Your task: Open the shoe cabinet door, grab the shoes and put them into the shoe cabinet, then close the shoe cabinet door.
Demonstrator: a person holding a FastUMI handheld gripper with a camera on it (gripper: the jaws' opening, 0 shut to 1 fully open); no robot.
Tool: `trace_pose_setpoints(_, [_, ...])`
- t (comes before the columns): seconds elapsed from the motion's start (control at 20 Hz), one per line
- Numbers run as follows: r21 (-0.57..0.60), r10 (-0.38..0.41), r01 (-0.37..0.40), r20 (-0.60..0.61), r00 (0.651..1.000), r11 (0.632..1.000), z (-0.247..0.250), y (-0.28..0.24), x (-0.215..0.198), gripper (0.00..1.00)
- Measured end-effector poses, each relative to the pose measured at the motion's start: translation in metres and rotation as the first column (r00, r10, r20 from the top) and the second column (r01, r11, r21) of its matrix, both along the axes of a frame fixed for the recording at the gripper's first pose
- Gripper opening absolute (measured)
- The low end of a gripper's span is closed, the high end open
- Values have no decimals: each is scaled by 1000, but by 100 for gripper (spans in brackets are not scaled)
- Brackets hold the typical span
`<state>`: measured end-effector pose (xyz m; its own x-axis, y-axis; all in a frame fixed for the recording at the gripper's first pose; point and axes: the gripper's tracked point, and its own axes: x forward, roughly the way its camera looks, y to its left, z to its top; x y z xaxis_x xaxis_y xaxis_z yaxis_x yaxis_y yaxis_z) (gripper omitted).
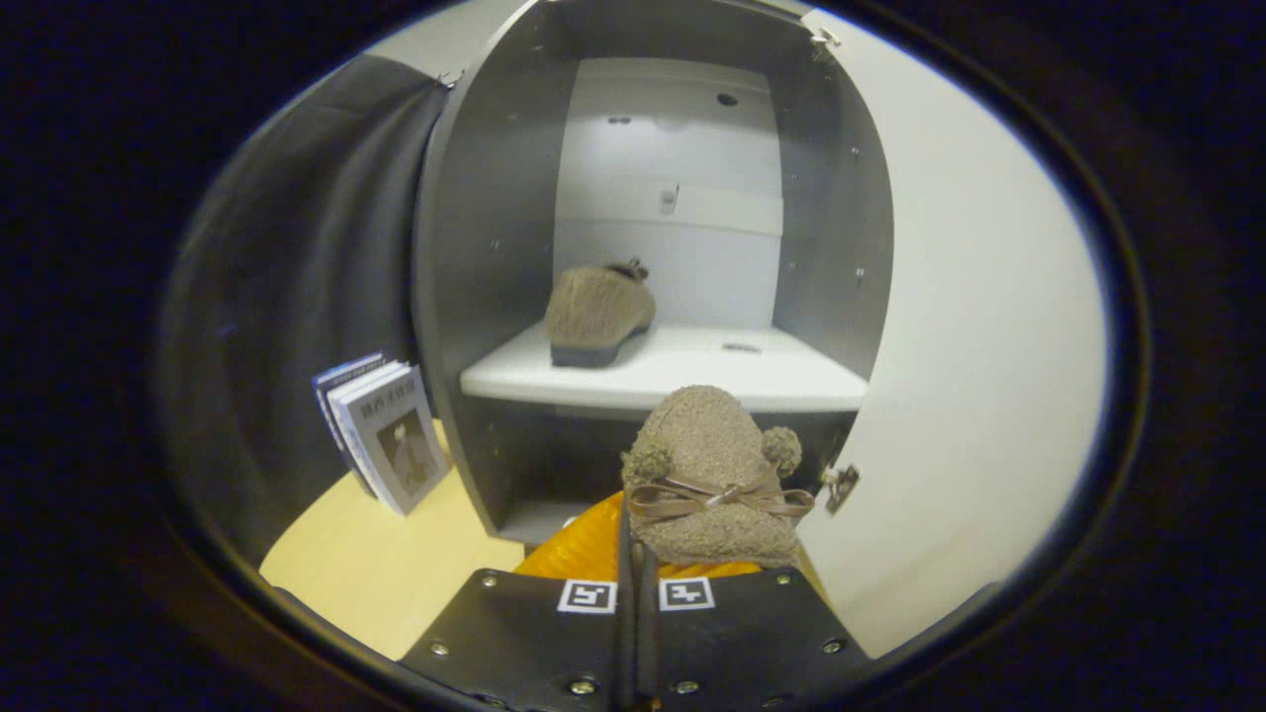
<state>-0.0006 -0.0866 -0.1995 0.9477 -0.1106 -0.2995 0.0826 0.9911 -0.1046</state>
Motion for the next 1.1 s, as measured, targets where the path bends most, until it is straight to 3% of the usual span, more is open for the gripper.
trace_pose_setpoints(0.4, [18, -39, 38, 38, 999, 999, 84, -26, 111, 2])
trace_pose_setpoints(0.65, [35, -68, 68, 24, 997, 997, 99, -48, 186, 2])
trace_pose_setpoints(0.85, [35, -102, 102, -1, 995, 994, 90, -65, 217, 2])
trace_pose_setpoints(1.05, [30, -105, 106, -36, 994, 994, 75, -70, 225, 12])
trace_pose_setpoints(1.1, [34, -107, 109, -49, 993, 993, 71, -70, 228, 25])
